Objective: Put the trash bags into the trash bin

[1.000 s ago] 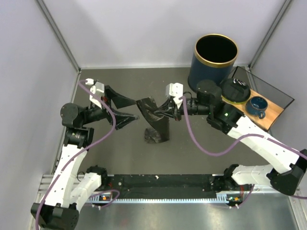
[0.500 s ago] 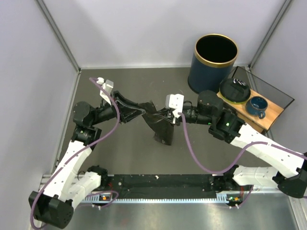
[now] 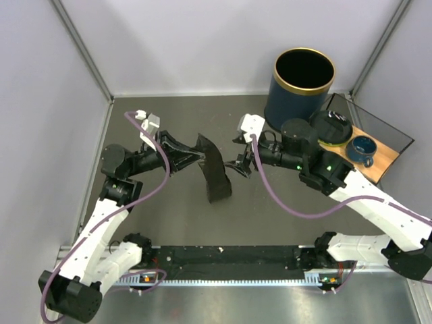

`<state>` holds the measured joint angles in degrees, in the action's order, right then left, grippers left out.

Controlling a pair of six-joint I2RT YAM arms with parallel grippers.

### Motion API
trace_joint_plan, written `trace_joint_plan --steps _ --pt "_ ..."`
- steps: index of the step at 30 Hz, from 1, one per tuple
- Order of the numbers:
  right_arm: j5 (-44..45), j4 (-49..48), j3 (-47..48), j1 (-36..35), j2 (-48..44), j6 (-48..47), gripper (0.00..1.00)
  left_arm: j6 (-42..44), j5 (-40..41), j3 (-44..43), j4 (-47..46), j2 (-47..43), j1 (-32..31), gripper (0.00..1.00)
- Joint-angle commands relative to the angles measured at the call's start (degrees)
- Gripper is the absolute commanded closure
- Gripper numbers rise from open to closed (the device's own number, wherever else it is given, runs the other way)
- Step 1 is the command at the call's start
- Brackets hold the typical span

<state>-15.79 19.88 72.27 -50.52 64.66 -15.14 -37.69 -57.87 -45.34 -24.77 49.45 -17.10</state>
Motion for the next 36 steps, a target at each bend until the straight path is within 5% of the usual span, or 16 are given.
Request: trace_joint_plan --steps 1,16,17,22,24,28,36 --pt "-0.6 5.0 5.7 0.2 -0.9 4.8 0.27 1.4 -0.1 -1.3 -0.8 -0.1 -0.6 1.00" --pt "-9.0 2.0 13.5 -3.8 12.1 8.1 0.34 -2.4 4.1 -2.7 -1.7 1.7 -2.8 1.00" --pt "-8.8 1.4 13.0 -3.9 12.2 7.5 0.37 -3.0 3.8 -2.7 -1.8 1.7 -2.8 1.00" --pt "-7.2 0.4 11.6 -3.8 11.4 6.5 1.00 -3.4 3.8 -1.9 -2.4 1.4 -2.8 1.00" --pt "-6.6 0.3 10.3 -3.7 10.0 6.0 1.00 -1.8 3.9 -2.0 -0.7 0.8 -2.8 0.99" --pt "-11.0 -0.2 8.7 0.1 7.6 8.4 1.00 2.4 4.5 -4.0 7.4 -1.5 -1.0 0.55" --pt "-24.5 -5.7 4.5 5.2 3.7 14.7 1.00 5.3 -2.2 -0.3 2.0 -5.6 0.1 0.57"
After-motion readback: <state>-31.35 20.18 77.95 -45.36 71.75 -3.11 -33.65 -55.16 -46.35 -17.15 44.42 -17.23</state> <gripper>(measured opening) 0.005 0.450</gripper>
